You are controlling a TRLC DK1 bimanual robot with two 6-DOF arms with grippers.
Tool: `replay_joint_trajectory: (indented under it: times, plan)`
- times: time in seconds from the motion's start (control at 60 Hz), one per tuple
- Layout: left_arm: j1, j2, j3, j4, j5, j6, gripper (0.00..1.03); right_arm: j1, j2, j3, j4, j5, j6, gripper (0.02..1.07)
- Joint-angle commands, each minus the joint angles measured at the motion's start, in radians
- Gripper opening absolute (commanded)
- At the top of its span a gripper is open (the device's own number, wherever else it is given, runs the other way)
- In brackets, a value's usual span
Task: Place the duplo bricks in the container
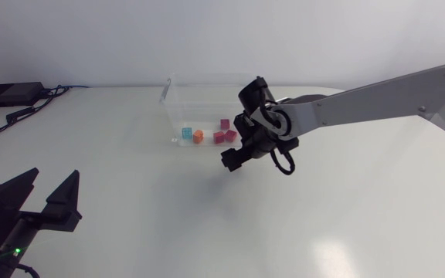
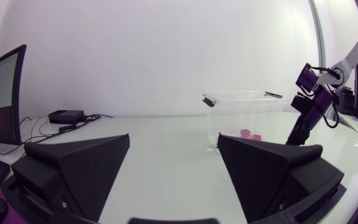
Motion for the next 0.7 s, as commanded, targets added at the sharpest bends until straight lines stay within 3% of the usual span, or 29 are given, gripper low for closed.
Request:
replay_joint_trajectory:
  times: [0.0, 0.567, 0.683]
  plan:
    - [-0.005, -0.012, -0.018, 0.009, -0.001, 0.016, 0.99, -0.006, 0.056, 0.054, 0.002, -0.004, -0.011, 1.03]
    - [-0.005, -0.012, -0.018, 0.009, -0.001, 0.014, 0.99, -0.052, 0.239, 0.207, -0.011, -0.032, -0.025, 1.02]
    - [-0.005, -0.012, -0.018, 0.009, -0.001, 0.014, 0.99, -0.049, 0.242, 0.224, -0.025, -0.044, -0.025, 0.98]
